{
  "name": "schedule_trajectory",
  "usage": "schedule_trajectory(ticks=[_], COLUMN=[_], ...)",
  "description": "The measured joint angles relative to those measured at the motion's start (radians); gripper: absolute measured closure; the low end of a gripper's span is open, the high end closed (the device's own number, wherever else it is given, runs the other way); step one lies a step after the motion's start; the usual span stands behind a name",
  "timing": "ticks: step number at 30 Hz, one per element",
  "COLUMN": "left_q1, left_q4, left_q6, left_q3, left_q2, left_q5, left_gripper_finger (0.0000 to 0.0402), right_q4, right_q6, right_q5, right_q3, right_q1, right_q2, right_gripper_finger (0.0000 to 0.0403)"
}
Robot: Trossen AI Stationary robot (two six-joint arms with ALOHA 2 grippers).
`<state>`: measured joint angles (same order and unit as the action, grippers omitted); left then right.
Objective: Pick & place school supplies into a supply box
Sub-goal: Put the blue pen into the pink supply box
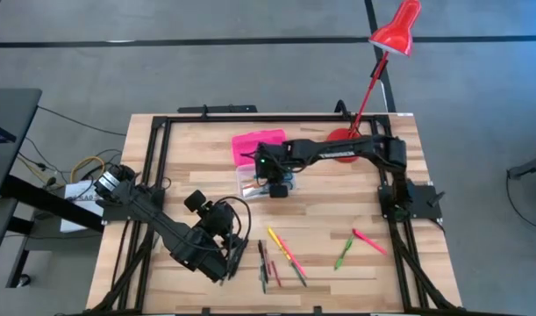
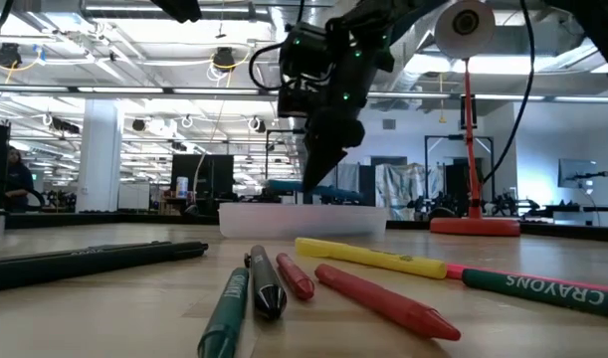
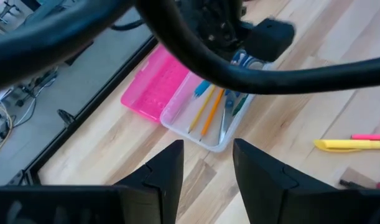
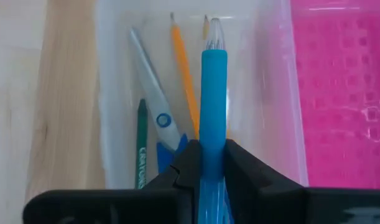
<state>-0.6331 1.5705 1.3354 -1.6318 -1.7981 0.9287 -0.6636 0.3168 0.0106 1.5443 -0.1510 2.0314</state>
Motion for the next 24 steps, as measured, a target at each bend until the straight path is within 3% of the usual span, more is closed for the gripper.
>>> schedule_trajectory(ticks=[6, 24], left_q1=[-0.003, -0.003], left_q4=[0.001, 0.001], left_q6=[-0.001, -0.005], left_q3=[0.0, 0.0], left_q2=[0.0, 0.0], left_q5=[-0.006, -0.008], left_gripper_finger=[0.0268, 0.0268], right_q4=[-0.028, 0.02], right_q6=[0.005, -0.001], right_q5=[0.018, 0.017], right_q3=[0.005, 0.004], right_q1=[-0.02, -0.042], right_q2=[0.021, 0.02], right_gripper_finger=[0.0363, 0.0305])
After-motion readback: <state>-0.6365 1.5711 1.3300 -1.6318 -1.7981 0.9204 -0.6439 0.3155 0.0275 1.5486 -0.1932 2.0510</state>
